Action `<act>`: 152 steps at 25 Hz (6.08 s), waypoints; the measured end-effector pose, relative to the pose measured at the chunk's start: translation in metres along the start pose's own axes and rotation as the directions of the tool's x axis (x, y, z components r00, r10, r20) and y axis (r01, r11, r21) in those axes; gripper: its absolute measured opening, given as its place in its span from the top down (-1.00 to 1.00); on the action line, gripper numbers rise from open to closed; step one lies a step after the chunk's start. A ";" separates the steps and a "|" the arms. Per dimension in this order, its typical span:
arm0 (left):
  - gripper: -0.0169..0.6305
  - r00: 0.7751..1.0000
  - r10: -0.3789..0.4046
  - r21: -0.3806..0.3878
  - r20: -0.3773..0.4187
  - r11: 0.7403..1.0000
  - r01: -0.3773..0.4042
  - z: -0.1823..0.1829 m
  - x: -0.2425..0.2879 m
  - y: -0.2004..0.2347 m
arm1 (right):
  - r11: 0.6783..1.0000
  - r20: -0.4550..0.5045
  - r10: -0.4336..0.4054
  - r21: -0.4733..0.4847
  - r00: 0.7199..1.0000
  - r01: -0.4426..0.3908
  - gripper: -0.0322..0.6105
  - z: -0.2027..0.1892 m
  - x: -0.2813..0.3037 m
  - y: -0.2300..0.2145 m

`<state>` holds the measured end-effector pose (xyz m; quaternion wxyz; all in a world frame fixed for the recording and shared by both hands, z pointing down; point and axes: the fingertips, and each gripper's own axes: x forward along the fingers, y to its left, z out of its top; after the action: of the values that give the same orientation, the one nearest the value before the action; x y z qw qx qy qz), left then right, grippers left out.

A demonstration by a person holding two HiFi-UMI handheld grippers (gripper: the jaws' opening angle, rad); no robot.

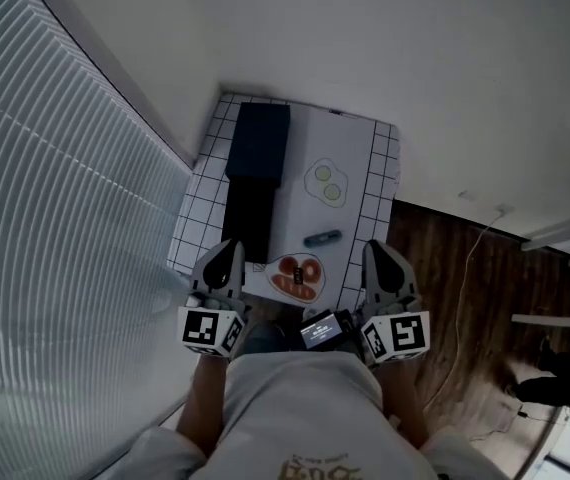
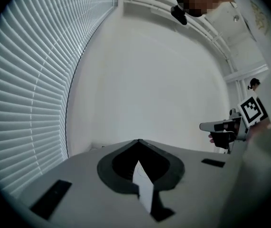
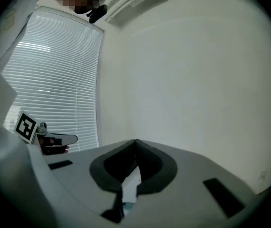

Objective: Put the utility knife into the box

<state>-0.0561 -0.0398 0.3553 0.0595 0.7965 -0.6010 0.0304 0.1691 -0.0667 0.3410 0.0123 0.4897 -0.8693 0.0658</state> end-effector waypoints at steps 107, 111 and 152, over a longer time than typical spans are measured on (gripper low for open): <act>0.92 0.907 -0.145 -0.103 -0.395 0.988 0.113 -0.175 0.055 -0.004 | 0.811 -0.795 0.296 -0.084 0.530 -0.580 0.60 -0.274 0.084 -0.006; 0.92 0.916 -0.145 -0.085 -0.375 0.989 0.122 -0.165 0.058 -0.007 | 0.845 -0.775 0.282 -0.079 0.566 -0.530 0.60 -0.263 0.076 -0.007; 0.92 0.982 -0.099 0.033 -0.163 0.994 0.106 -0.053 0.036 -0.001 | 0.989 -0.433 0.089 -0.065 0.897 -0.130 0.60 -0.099 0.055 0.008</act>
<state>-0.0444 -0.0671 0.4125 0.0931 0.8223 -0.5516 0.1041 0.1295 -0.0965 0.4427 0.2218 0.4124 -0.8736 0.1324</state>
